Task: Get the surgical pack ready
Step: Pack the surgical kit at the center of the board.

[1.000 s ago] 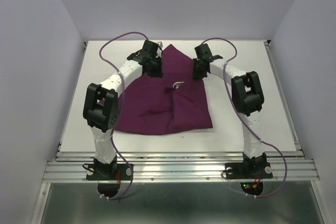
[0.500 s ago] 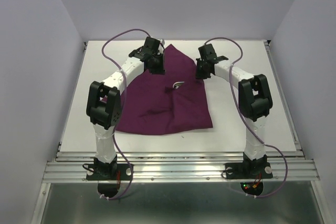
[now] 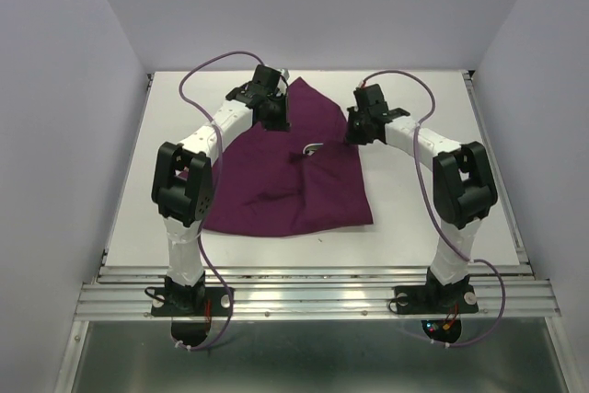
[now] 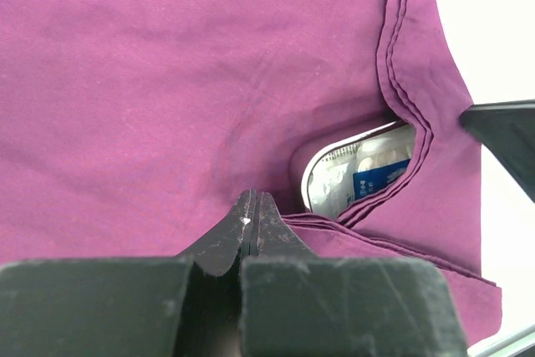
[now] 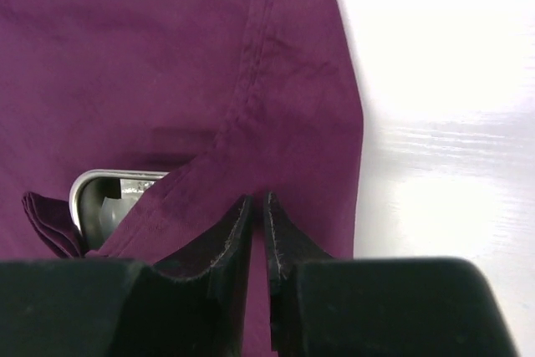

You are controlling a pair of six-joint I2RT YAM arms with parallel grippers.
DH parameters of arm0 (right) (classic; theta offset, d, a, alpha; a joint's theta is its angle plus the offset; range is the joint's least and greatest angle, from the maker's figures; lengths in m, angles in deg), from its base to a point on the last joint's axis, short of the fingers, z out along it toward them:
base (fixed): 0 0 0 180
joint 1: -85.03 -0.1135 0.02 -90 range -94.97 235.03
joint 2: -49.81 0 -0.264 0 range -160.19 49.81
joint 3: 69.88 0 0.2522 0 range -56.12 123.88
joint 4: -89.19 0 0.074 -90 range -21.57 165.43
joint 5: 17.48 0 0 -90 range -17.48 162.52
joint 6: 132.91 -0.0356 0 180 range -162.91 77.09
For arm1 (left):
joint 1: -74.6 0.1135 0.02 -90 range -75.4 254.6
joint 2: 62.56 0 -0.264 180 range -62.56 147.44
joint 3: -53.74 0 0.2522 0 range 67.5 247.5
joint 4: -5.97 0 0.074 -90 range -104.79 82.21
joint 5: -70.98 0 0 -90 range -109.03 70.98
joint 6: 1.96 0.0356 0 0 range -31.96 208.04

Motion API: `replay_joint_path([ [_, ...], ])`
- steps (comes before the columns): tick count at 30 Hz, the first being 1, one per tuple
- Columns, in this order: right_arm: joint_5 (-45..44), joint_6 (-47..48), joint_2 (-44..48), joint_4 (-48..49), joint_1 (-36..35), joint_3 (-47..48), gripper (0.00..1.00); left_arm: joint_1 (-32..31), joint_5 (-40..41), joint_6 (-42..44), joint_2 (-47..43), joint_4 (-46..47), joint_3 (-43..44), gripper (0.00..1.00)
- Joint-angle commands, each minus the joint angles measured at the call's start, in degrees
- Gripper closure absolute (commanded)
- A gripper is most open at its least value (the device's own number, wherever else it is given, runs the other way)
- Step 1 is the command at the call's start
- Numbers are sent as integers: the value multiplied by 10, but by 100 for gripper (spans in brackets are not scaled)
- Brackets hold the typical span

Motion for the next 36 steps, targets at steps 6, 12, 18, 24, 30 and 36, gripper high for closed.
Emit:
replay_joint_path([
  [6, 38, -1, -41, 39, -42, 14, 84, 2, -11, 4, -18, 14, -13, 98],
  [12, 45, 4, -50, 33, -60, 20, 84, 2, -12, 4, -18, 15, -14, 98],
  [18, -9, 13, -38, 23, -66, 33, 84, 2, -14, 4, -15, 15, -12, 98],
  [24, -47, 20, -32, 13, -38, 84, 82, 2, -8, 7, -17, 12, -13, 98],
  [30, -42, 24, -92, -16, -11, 159, 82, 3, -8, 7, -15, 11, -9, 98],
  [36, -59, 22, -125, -28, -6, 188, 83, 5, -9, 9, -6, 5, 4, 98],
])
